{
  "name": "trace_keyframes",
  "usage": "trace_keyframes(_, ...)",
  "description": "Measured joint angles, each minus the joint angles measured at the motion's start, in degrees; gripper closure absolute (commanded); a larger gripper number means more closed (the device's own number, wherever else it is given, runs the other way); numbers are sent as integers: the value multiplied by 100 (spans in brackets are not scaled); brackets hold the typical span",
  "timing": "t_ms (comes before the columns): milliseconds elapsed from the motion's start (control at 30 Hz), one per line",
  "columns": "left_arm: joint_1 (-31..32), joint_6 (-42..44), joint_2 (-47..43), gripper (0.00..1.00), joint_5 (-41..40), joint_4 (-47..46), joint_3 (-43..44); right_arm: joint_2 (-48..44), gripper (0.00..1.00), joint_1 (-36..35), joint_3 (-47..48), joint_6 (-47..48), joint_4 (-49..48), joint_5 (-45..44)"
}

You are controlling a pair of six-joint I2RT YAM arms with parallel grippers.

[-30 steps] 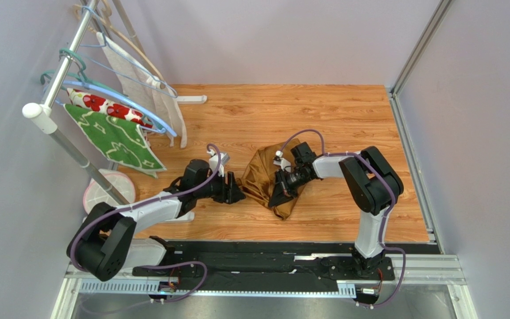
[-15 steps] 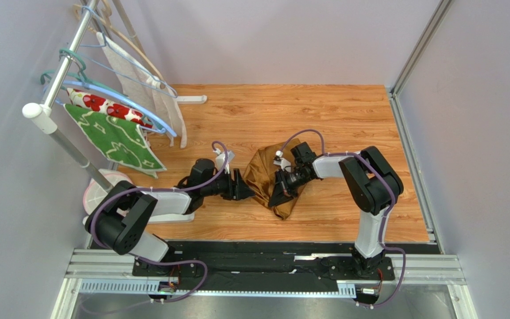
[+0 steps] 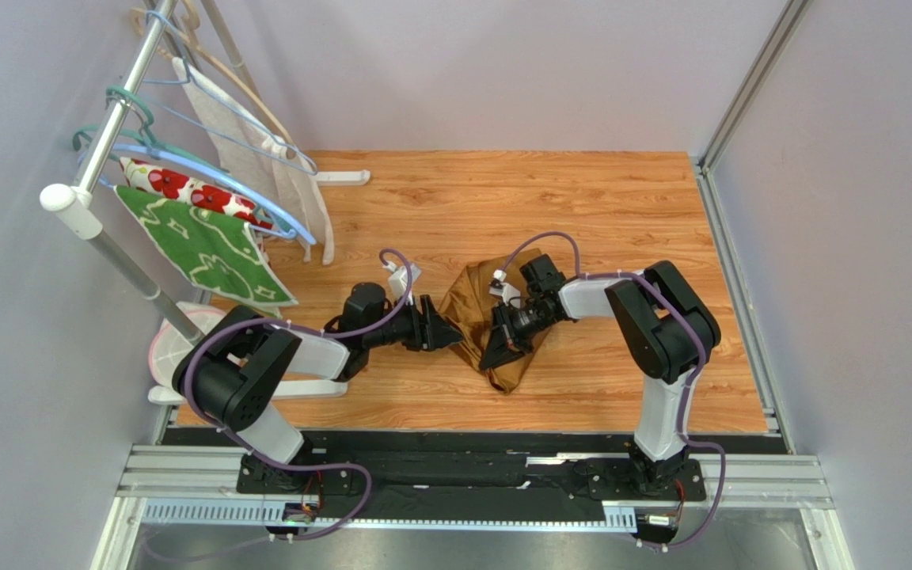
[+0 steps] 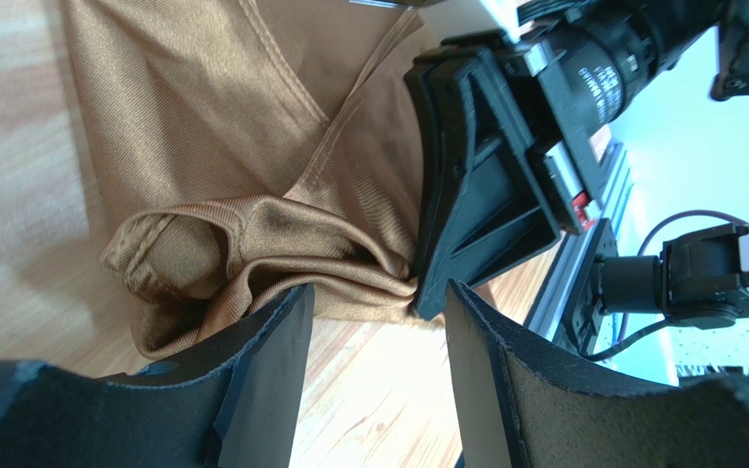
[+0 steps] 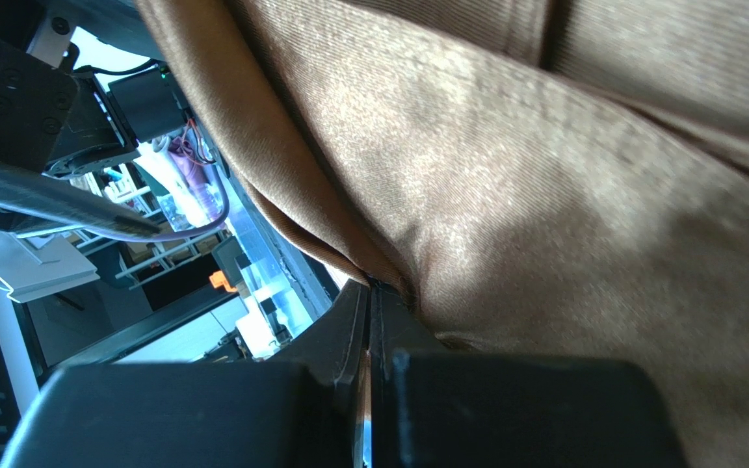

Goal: Fold the napkin, place the utensils inside, and roll it up
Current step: Roll the napkin with the utensil

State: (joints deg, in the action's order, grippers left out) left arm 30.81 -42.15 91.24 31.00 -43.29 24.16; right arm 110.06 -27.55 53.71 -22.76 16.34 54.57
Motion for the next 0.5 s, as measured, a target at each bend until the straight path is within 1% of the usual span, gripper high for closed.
trace_keyframes(500,11,-299,356,43,-114,-861,-2,0,100,0,-11,-57,-85,-31)
